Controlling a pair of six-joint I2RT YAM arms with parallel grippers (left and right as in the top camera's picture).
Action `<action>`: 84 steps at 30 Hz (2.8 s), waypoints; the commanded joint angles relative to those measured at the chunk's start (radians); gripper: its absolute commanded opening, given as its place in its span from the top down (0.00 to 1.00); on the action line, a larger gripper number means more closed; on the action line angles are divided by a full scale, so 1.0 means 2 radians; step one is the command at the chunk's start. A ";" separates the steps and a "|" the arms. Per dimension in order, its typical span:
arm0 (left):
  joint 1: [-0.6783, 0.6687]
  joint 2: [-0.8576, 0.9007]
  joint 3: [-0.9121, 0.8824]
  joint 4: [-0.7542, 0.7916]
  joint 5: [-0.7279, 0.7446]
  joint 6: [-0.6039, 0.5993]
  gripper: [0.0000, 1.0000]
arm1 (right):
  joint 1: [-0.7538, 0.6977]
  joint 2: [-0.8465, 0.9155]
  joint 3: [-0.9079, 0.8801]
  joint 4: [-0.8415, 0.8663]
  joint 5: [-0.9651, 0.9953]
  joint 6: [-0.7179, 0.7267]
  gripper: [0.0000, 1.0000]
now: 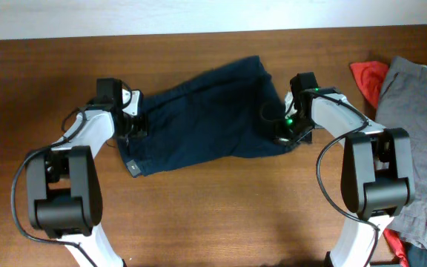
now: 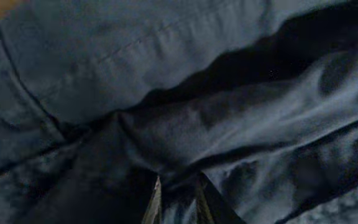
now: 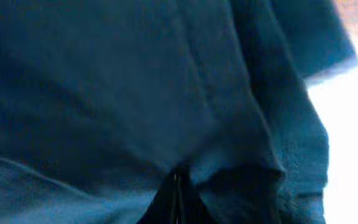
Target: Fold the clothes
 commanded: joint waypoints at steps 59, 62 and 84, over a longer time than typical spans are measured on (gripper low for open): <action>0.039 0.025 0.178 -0.178 -0.055 0.038 0.64 | 0.005 -0.008 -0.019 0.308 -0.019 -0.003 0.61; 0.039 0.025 0.178 -0.178 -0.055 0.038 0.64 | 0.004 -0.005 -0.019 0.308 0.000 -0.003 0.52; 0.039 0.025 0.178 -0.178 -0.055 0.038 0.63 | -0.010 -0.023 -0.017 0.327 -0.061 -0.062 0.96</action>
